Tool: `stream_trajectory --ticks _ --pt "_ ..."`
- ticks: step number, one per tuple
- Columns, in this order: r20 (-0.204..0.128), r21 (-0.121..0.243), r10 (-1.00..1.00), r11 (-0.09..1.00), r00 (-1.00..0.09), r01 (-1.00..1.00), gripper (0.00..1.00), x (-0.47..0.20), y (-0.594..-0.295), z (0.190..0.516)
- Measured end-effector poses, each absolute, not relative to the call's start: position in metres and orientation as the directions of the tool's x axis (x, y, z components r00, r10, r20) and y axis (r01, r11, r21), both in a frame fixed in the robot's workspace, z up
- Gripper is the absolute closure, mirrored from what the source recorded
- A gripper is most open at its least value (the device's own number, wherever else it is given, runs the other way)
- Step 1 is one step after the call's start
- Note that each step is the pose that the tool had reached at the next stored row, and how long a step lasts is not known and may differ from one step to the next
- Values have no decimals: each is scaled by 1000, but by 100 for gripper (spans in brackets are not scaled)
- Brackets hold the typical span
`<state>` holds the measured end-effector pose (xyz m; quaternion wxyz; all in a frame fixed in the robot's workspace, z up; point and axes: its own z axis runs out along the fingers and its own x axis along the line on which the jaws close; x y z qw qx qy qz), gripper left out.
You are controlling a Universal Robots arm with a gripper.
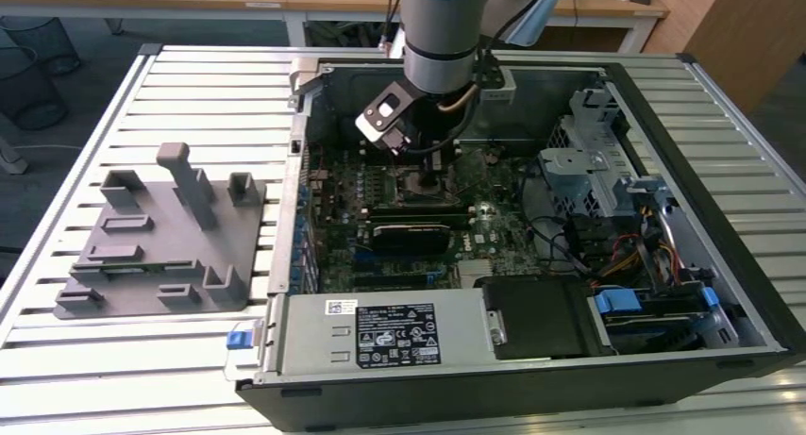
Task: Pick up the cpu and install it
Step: 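Place the cpu into insertion slot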
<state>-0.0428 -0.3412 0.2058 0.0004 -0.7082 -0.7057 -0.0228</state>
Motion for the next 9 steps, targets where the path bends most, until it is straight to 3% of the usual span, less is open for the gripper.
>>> stream_trajectory --ticks 4,9 --pt "32 31 999 -4 3 1000 88 -43 -341 207" --pt "32 31 999 -4 3 1000 89 -43 -341 208"
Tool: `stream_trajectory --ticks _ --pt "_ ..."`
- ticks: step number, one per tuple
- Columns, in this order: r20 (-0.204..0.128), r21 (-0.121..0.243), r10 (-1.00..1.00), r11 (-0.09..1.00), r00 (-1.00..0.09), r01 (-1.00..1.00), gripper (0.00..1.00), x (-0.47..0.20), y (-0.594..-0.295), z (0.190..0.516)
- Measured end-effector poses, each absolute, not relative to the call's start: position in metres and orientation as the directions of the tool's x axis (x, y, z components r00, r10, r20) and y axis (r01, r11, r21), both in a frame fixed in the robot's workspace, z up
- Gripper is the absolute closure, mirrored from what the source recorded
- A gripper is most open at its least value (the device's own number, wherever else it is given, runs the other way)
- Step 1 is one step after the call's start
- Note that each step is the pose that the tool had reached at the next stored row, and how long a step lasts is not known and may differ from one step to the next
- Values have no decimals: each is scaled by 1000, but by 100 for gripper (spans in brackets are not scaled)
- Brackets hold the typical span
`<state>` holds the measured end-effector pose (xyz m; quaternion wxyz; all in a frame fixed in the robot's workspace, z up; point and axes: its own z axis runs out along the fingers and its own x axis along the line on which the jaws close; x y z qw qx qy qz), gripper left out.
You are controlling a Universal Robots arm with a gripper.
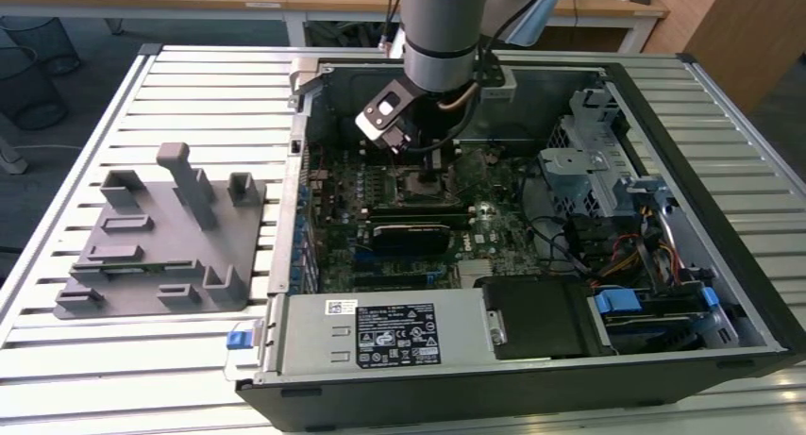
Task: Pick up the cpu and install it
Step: 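Place the cpu into insertion slot, then close the cpu cover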
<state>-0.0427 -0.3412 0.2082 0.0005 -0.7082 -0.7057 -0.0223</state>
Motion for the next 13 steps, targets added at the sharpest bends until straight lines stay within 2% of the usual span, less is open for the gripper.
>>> stream_trajectory --ticks 13 --pt "32 30 999 -4 3 1000 89 -43 -341 217"
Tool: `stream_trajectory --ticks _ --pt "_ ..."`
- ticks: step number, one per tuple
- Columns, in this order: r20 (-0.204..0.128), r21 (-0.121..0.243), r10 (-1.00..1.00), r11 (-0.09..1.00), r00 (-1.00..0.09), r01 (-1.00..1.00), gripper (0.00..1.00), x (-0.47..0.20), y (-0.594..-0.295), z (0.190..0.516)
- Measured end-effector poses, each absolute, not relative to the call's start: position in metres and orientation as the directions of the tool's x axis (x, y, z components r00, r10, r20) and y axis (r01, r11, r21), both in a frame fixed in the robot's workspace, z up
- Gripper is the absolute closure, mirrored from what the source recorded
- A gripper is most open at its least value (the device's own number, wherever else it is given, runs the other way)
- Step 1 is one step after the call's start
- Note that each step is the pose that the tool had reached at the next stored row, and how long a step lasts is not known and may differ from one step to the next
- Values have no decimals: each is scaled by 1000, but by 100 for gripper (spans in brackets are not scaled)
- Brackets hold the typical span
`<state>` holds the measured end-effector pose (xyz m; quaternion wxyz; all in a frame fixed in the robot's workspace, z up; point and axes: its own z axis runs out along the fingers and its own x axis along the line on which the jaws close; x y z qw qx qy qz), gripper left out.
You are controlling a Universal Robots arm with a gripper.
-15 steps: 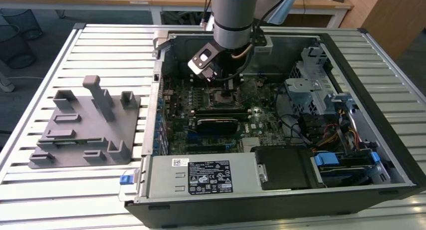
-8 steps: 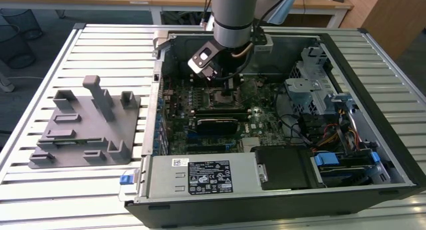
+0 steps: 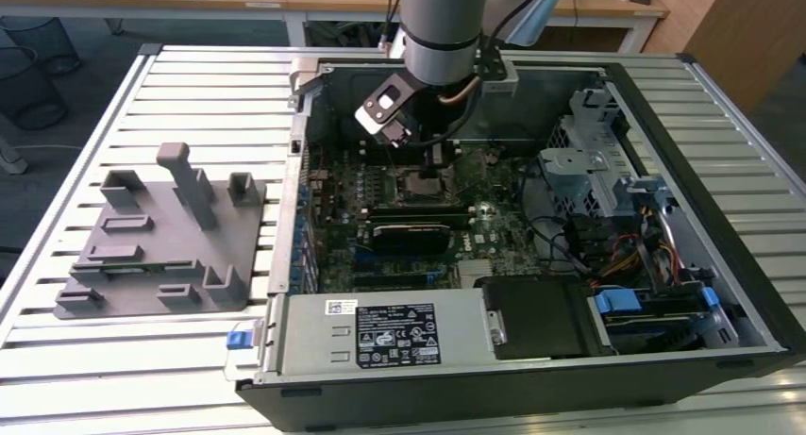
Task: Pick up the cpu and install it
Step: 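Close the cpu cover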
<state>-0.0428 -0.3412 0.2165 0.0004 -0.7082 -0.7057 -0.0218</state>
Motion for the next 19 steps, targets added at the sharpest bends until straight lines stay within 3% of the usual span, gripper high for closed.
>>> stream_trajectory --ticks 11,19 --pt "31 29 1000 -4 3 1000 89 -43 -341 226" --pt "31 28 1000 -4 3 1000 89 -43 -341 253"
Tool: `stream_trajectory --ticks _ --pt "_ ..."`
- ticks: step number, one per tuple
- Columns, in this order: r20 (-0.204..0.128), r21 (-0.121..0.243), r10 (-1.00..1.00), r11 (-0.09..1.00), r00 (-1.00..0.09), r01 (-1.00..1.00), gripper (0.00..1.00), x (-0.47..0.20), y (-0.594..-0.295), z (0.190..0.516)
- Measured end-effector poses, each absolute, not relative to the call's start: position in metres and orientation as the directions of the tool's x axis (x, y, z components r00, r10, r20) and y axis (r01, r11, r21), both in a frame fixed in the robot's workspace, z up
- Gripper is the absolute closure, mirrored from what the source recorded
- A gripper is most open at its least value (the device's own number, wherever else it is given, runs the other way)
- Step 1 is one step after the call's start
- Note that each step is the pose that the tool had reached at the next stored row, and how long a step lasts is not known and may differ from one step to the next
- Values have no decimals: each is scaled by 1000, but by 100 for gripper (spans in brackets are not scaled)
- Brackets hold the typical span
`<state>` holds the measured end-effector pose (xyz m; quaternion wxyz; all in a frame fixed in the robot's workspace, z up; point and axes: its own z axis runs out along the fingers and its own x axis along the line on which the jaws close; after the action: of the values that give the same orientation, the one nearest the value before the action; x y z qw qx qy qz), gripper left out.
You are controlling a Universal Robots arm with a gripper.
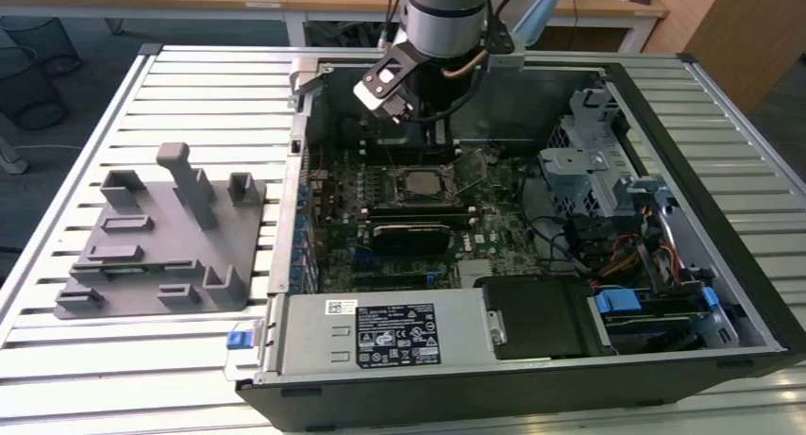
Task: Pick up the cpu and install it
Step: 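Close the cpu cover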
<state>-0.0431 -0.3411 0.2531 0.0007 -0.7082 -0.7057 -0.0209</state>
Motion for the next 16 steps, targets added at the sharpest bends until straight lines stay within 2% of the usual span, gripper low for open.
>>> stream_trajectory --ticks 16 --pt "26 28 1000 -4 3 1000 89 -29 -350 254"
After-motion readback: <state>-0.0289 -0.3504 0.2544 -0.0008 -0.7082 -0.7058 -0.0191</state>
